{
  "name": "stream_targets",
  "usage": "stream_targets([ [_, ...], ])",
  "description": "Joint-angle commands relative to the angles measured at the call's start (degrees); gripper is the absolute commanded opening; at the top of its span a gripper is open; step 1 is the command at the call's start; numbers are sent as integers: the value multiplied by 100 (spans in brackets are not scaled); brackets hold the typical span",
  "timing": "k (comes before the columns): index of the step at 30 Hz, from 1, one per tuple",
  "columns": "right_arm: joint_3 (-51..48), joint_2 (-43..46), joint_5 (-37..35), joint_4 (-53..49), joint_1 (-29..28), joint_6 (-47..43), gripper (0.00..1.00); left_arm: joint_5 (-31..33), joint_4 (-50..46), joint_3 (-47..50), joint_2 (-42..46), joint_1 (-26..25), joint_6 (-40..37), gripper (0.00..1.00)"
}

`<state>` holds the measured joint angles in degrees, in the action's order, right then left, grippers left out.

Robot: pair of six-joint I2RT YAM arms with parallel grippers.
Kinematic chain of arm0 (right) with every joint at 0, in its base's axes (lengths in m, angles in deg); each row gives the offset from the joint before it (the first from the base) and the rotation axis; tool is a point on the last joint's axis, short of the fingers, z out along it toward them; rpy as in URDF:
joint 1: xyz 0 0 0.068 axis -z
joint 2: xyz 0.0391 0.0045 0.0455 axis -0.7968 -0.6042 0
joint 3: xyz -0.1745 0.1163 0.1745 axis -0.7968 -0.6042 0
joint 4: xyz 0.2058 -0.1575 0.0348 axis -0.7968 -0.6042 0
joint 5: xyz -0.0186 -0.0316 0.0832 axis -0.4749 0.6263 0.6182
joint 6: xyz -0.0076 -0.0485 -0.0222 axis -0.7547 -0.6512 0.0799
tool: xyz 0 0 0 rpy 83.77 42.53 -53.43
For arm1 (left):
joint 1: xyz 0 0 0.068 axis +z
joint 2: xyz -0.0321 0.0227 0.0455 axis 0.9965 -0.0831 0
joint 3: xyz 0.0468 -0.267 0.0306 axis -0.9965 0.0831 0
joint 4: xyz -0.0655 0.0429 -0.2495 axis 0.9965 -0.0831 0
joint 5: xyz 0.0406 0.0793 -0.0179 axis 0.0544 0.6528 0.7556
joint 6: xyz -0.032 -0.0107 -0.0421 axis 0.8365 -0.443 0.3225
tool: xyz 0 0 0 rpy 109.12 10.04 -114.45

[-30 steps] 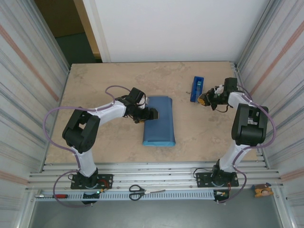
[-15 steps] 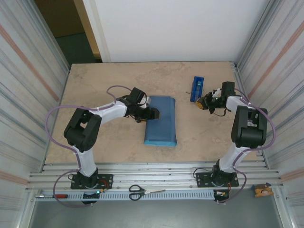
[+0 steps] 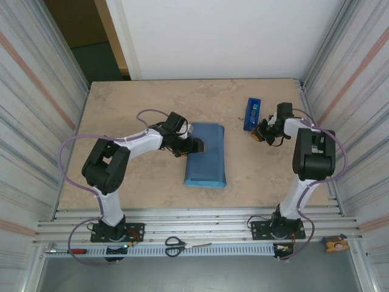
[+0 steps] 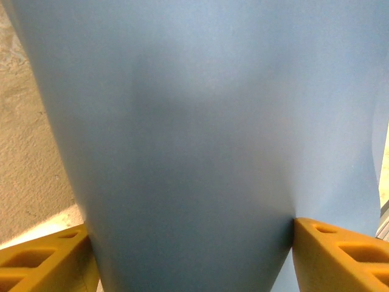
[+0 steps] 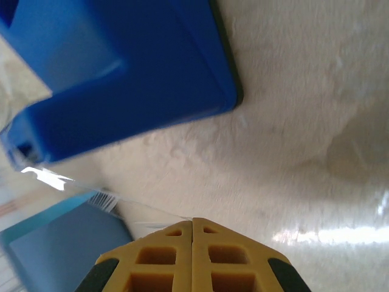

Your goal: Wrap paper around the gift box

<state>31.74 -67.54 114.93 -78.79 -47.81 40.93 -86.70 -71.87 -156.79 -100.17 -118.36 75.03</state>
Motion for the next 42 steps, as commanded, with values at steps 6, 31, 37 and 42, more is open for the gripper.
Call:
stream_targets([
  [6, 373, -338, -1645, -1356, -190, -662, 0, 499, -820, 280, -620, -150, -186, 76],
  [31, 540, -301, -1114, -1647, 124, -1058, 0, 536, -866, 297, -673, -188, -228, 75],
  [37, 556, -328, -973, -1656, 109, -1091, 0, 513, -868, 245, -698, -189, -227, 75],
  [42, 536, -409, -1141, -1752, 101, -1109, 0, 501, -874, 207, -717, -194, -223, 75],
])
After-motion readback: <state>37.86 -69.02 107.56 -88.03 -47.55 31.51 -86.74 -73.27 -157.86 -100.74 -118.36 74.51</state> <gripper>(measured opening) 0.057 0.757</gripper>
